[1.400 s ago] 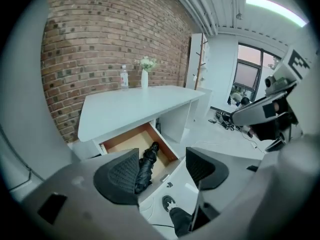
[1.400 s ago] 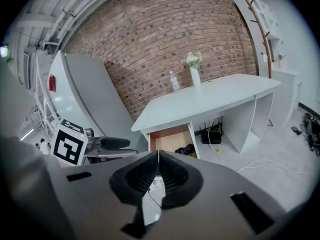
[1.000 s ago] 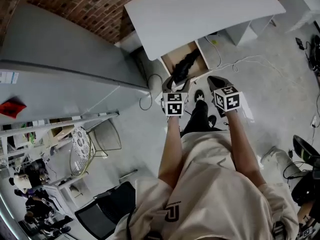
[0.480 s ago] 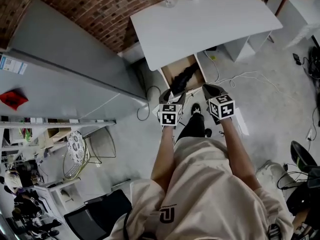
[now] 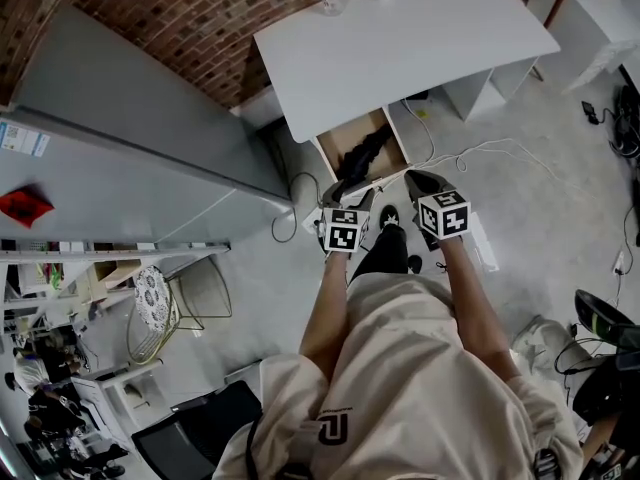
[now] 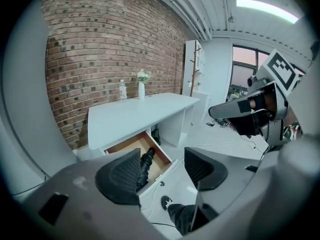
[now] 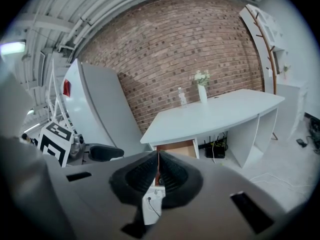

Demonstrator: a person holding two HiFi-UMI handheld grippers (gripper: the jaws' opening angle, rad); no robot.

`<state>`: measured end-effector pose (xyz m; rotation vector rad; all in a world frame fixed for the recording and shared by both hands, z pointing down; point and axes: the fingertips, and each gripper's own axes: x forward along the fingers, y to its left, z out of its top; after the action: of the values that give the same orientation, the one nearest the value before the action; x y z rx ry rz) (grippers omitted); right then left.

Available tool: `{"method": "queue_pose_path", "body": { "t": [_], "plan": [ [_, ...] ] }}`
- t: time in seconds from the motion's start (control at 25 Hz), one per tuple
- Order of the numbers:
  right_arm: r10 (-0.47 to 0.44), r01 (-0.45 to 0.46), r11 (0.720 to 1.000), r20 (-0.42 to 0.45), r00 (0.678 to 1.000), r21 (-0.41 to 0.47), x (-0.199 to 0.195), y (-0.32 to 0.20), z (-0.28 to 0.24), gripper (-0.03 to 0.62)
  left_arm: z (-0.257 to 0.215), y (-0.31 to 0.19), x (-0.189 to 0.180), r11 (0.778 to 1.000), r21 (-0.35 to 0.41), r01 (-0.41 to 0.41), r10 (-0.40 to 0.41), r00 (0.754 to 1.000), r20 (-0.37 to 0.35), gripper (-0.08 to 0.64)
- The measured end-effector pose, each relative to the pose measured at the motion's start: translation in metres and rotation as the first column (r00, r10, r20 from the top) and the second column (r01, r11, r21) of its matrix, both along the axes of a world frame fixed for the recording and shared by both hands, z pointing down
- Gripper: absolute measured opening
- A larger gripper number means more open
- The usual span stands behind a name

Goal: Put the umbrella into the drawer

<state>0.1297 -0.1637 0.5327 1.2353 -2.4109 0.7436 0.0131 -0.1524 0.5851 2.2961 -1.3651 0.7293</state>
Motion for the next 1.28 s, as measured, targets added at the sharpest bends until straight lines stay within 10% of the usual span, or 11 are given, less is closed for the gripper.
{"method": "queue_pose_path", "body": {
  "t": [0.72,1.28],
  "plan": [
    [0.022,-0.021,1.0,0.038,0.999,-0.011,-0.002,0.014,-0.004,0.069,0.008,0.009,-0.007,0.998,-0.009,0.07,-0.069,0.997,0.037,0.023],
    [0.007,-0.007,1.0,0.031,1.0,-0.015,-0.009,0.016,-0.002,0.069,0.006,0.012,-0.013,0.997,-0.005,0.075,-0.075,0.997,0.021,0.014]
  ]
}}
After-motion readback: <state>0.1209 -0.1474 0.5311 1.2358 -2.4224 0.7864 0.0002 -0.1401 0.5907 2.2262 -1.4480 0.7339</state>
